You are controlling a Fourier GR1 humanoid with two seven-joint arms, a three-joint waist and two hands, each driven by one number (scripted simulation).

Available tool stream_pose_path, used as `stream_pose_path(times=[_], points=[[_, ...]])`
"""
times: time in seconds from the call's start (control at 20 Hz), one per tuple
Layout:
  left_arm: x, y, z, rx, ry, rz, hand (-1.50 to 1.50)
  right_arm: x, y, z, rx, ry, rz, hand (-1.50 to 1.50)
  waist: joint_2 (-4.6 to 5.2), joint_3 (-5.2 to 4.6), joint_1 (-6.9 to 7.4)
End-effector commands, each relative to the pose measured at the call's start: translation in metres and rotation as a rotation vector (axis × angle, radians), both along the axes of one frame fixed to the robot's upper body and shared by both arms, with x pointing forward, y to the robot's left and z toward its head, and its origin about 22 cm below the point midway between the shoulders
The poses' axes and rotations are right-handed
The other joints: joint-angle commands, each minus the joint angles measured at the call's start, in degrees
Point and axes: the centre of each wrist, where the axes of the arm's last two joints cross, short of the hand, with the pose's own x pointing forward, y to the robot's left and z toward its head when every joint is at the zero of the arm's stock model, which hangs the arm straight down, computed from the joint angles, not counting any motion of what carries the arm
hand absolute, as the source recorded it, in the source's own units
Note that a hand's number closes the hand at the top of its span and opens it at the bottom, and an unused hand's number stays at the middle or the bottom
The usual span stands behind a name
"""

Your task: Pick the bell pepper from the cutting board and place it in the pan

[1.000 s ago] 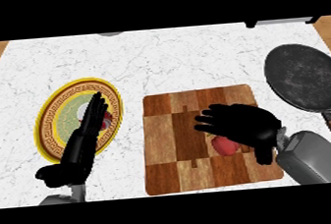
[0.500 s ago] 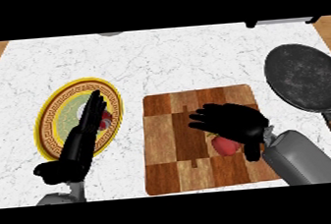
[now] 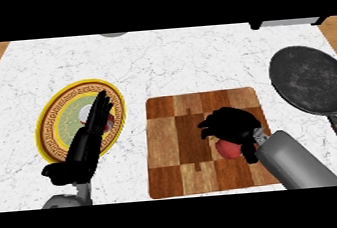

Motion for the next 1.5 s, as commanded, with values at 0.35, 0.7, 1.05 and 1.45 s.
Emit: stream_pose_path(times=[0.35,0.7,1.05,1.45], points=[[-0.006,0.007,-0.015,-0.017,0.013,-0.017,0.00,0.012,-0.006,-0.020,-0.005,-0.080,0.106,1.50,0.37,0.27,-0.02],[-0.019,-0.005,-0.012,-0.007,0.027,-0.001,0.00,0.008,-0.009,0.015,0.223,-0.216,0.081,1.50,0.16,0.28,-0.31],[-0.005,0.021,0.000,0.004,0.006,0.045,0.00,0.013,-0.027,0.013,0.348,-0.327,-0.615,1.50,-0.26,0.32,-2.94],[-0.003,0.010,-0.005,-0.002,0.024,0.015,0.00,0.017,-0.004,0.075,0.597,-0.609,-1.215,1.50,-0.24,0.21,-1.67]])
